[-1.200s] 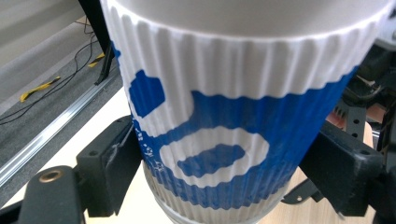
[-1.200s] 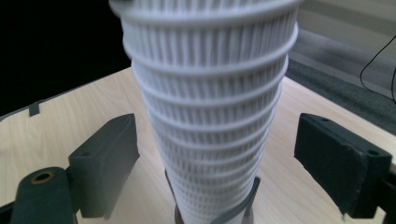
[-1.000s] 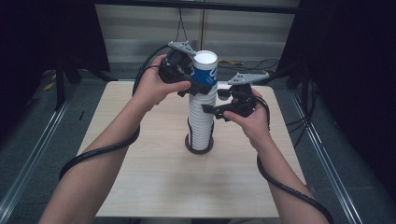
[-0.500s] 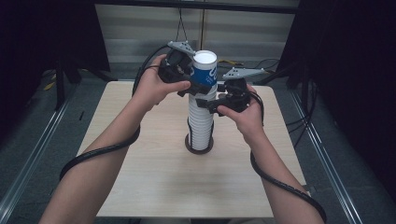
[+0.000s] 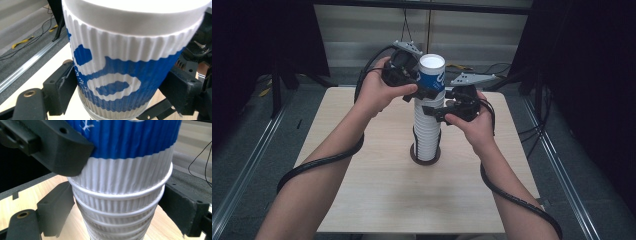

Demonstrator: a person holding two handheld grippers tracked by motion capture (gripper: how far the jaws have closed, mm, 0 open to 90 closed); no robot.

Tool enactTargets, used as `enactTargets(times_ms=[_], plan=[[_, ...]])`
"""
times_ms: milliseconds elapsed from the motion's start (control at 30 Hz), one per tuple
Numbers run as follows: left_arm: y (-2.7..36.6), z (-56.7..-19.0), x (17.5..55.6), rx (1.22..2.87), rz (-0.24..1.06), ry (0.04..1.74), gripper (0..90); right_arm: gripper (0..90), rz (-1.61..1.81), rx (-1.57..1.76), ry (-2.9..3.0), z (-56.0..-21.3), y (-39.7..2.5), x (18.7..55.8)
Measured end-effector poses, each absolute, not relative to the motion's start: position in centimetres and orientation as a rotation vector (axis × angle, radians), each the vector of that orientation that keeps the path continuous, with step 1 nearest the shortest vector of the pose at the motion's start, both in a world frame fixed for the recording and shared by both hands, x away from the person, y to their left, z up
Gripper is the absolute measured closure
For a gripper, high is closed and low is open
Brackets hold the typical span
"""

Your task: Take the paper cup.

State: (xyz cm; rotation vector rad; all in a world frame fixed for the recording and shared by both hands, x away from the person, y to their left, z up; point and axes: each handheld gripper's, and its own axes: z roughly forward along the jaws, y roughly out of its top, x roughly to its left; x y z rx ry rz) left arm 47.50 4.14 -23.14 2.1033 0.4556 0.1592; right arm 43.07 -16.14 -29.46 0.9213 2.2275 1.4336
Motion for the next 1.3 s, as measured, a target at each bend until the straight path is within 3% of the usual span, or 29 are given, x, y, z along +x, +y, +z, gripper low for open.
enactTargets(times_ms=[967,1300], plan=[[4.06,-23.73,47.50,2.009,0.183,0.473,18.3,14.5,1.398,0.892,2.231,-29.49,-16.05,43.02],[3.88,-23.48,47.43,2.028,0.184,0.476,18.9,12.6,1.558,1.006,2.189,-29.36,-16.65,43.36]])
